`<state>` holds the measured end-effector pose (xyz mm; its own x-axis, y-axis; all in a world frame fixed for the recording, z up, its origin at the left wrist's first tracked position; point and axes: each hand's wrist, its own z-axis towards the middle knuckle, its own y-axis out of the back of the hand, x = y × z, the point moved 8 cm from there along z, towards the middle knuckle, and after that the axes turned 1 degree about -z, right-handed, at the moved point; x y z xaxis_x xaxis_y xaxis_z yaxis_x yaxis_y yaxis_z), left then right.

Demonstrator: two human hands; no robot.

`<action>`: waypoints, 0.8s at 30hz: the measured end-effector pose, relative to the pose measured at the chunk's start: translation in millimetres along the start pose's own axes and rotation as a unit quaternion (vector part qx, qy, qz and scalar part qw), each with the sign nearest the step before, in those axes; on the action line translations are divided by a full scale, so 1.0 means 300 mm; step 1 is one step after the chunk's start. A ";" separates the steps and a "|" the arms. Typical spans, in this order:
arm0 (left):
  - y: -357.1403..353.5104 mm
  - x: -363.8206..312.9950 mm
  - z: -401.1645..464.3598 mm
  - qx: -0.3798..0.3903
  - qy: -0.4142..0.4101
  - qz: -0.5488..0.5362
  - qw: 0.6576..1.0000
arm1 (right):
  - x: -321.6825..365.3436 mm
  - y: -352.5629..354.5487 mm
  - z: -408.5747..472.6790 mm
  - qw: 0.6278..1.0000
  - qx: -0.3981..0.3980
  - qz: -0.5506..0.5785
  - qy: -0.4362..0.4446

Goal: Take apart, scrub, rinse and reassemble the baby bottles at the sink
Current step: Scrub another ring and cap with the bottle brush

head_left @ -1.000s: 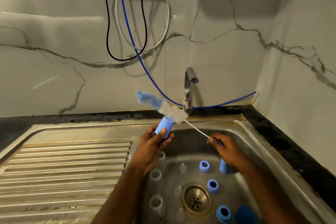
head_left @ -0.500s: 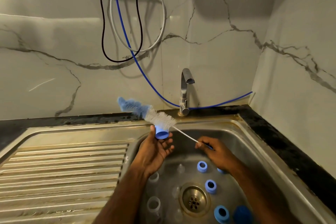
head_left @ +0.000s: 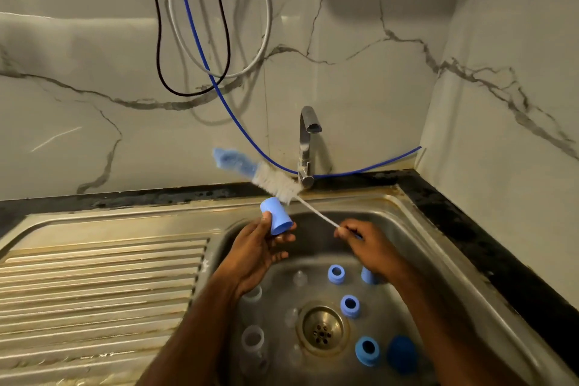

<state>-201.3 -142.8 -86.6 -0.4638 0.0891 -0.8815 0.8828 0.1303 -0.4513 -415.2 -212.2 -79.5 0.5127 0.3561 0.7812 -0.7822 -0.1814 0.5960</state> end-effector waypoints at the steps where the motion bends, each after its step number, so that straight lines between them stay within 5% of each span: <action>1: -0.004 0.013 0.001 0.004 -0.002 0.026 1.000 | -0.013 0.033 0.001 1.000 -0.024 0.000 -0.004; 4: -0.032 0.052 0.005 0.020 -0.029 0.167 0.985 | -0.036 0.120 -0.013 0.998 -0.055 0.002 -0.017; 12: -0.232 0.239 0.091 0.127 -0.113 0.498 0.850 | -0.082 0.243 -0.049 0.998 -0.027 -0.018 -0.049; 18: -0.383 0.431 0.162 0.183 -0.103 0.595 0.776 | -0.125 0.256 -0.053 0.995 -0.015 -0.069 -0.070; 24: -0.452 0.576 0.210 0.228 -0.070 0.622 0.745 | -0.150 0.264 -0.058 0.993 -0.009 -0.078 -0.090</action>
<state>-396.5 -207.2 -186.5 0.7200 -0.2482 -0.6480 0.5708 -0.3192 0.7565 -506.3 -226.5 -70.7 0.6822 0.2081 0.7009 -0.6933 -0.1203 0.7105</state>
